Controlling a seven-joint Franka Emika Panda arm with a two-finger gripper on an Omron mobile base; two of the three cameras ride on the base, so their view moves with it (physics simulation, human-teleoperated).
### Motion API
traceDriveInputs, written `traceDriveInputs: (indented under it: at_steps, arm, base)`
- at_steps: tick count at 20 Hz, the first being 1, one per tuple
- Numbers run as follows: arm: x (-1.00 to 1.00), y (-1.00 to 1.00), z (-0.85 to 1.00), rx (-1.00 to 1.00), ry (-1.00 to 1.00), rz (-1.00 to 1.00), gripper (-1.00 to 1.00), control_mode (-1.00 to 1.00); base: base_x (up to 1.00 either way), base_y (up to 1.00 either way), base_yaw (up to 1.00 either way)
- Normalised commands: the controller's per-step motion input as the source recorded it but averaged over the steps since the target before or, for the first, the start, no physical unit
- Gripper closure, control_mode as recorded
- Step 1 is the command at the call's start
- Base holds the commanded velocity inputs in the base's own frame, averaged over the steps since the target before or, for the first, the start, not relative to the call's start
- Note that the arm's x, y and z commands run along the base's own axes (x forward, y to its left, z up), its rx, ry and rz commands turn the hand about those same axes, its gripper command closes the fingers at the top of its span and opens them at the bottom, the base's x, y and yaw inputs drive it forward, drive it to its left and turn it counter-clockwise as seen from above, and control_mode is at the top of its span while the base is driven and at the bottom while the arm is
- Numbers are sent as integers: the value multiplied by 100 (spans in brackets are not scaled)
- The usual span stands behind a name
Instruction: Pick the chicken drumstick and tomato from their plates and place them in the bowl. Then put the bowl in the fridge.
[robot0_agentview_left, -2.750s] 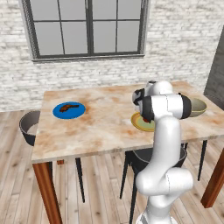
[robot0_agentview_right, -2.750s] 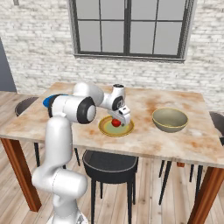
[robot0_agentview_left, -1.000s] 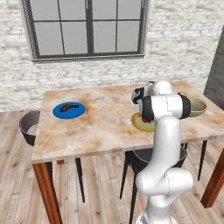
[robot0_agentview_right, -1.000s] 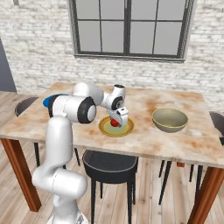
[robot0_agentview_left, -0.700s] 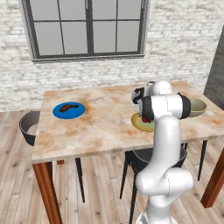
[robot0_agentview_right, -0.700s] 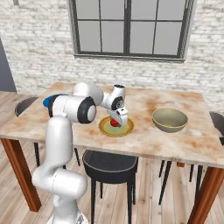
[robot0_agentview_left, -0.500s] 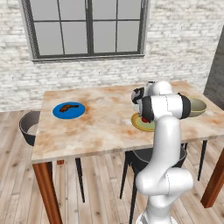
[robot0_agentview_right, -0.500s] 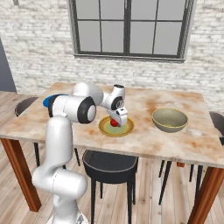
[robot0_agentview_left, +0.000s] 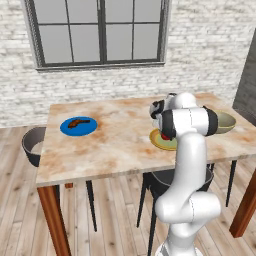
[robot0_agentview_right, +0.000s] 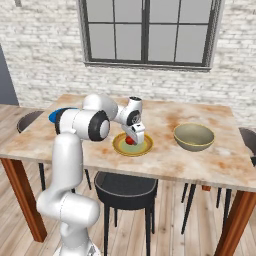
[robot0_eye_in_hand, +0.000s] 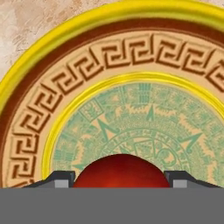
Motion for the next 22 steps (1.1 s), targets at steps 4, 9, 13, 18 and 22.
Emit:
traceDriveInputs:
  at_steps: [4,9,13,18,22]
  arm:
    - [-7,7,-12,0,0,-3,100,-100]
    - [-7,-12,34,0,0,0,100,-100]
    - [-8,-21,50,0,-3,0,100,-100]
    - [-21,-33,51,0,-1,0,100,-100]
    - [-33,-46,37,-3,-10,5,100,-100]
  base:
    - [0,0,0]
    - [0,0,0]
    - [0,0,0]
    - [0,0,0]
    - [0,0,0]
